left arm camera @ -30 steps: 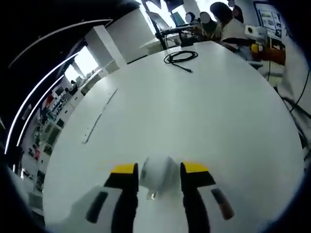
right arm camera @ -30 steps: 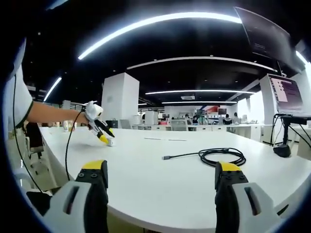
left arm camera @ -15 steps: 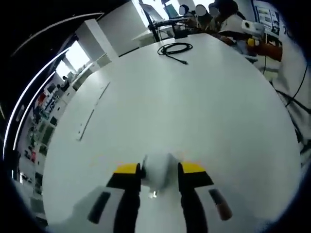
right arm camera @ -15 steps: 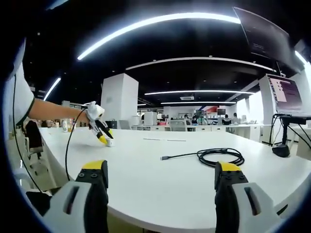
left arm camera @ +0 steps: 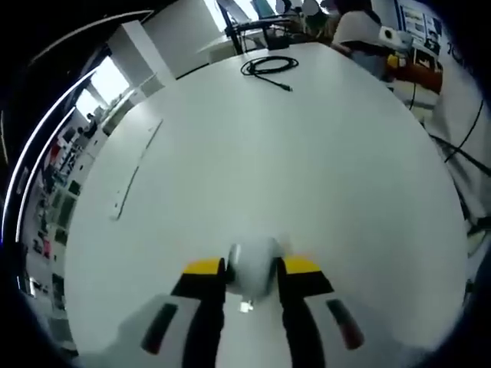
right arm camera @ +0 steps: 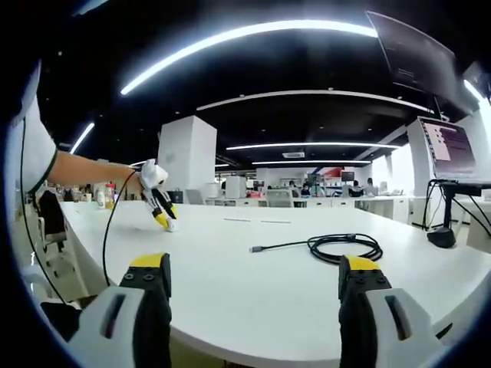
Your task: Plug the desk Type‑C cable into the charger adapter.
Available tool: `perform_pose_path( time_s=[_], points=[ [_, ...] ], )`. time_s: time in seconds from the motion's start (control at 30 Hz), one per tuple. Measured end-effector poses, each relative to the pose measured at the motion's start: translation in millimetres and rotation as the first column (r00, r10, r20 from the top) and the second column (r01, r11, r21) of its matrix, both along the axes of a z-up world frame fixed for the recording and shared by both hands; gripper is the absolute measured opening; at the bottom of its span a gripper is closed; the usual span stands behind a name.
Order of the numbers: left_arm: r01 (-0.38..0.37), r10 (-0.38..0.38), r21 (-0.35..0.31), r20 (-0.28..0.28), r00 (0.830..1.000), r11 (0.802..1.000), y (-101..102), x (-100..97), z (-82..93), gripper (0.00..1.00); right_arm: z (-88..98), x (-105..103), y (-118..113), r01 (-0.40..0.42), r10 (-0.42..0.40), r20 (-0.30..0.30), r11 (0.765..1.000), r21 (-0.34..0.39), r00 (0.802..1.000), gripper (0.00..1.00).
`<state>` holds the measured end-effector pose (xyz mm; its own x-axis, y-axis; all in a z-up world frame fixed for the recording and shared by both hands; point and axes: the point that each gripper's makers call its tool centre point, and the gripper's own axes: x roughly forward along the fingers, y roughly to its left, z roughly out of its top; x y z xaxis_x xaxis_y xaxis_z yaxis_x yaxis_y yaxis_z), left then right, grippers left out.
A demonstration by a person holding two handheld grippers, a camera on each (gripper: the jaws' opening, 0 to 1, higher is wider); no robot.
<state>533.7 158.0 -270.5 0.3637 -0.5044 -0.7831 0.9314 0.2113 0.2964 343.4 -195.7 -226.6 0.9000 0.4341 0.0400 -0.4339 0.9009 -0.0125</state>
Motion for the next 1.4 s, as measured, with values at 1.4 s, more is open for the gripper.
perform_pose_path(
  time_s=[1.4],
  points=[
    [0.069,0.035,0.296,-0.331,0.943,0.953,11.3,6.3,-19.5,0.24,4.1,0.8,-8.8,0.029,-0.029,0.01,1.0,0.01,1.0,0.92]
  ],
)
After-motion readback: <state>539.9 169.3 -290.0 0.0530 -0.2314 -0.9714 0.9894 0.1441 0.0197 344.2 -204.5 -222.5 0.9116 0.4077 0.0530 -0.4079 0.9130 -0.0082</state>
